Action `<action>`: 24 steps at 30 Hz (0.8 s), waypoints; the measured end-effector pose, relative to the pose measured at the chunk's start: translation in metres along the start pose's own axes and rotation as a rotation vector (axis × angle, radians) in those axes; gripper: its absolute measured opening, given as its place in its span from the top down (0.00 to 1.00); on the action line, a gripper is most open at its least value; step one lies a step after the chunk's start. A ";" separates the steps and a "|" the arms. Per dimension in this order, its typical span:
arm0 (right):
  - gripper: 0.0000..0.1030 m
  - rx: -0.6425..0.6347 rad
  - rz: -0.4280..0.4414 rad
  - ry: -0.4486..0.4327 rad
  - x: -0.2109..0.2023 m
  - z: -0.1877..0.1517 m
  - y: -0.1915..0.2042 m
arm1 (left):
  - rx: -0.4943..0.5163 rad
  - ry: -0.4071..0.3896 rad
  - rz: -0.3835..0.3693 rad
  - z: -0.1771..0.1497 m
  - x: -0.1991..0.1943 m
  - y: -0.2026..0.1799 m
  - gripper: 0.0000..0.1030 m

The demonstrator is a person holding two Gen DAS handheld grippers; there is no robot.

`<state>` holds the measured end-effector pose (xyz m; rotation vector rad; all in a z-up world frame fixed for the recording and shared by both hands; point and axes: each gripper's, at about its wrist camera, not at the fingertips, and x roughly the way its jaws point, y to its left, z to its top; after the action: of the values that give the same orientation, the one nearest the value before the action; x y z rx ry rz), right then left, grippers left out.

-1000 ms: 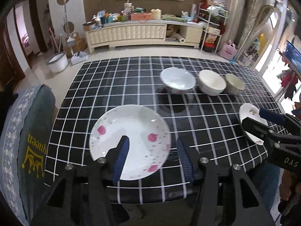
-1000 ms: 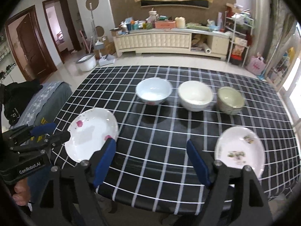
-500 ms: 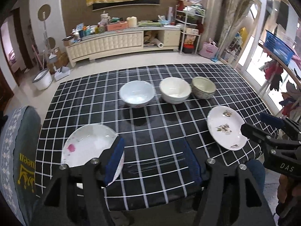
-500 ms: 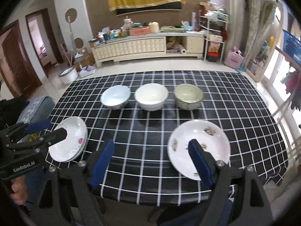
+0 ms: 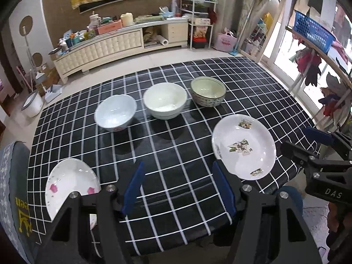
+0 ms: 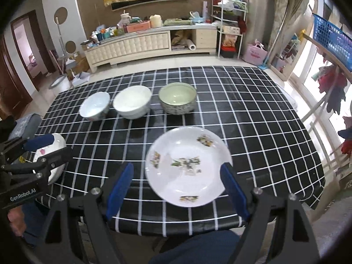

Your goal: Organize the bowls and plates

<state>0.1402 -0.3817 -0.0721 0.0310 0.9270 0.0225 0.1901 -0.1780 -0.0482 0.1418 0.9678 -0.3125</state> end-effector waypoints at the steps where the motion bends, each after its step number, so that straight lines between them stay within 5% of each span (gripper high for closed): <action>1: 0.18 0.004 -0.007 0.004 0.003 0.000 -0.004 | 0.004 0.004 -0.001 0.001 0.003 -0.003 0.40; 16: 0.18 0.043 -0.102 0.049 0.046 0.000 -0.054 | 0.000 0.086 -0.032 0.029 0.065 -0.031 0.40; 24: 0.18 0.036 -0.074 0.141 0.081 -0.004 -0.067 | 0.015 0.139 -0.021 0.027 0.104 -0.041 0.40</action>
<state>0.1860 -0.4463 -0.1421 0.0289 1.0688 -0.0613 0.2530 -0.2442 -0.1185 0.1685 1.1055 -0.3323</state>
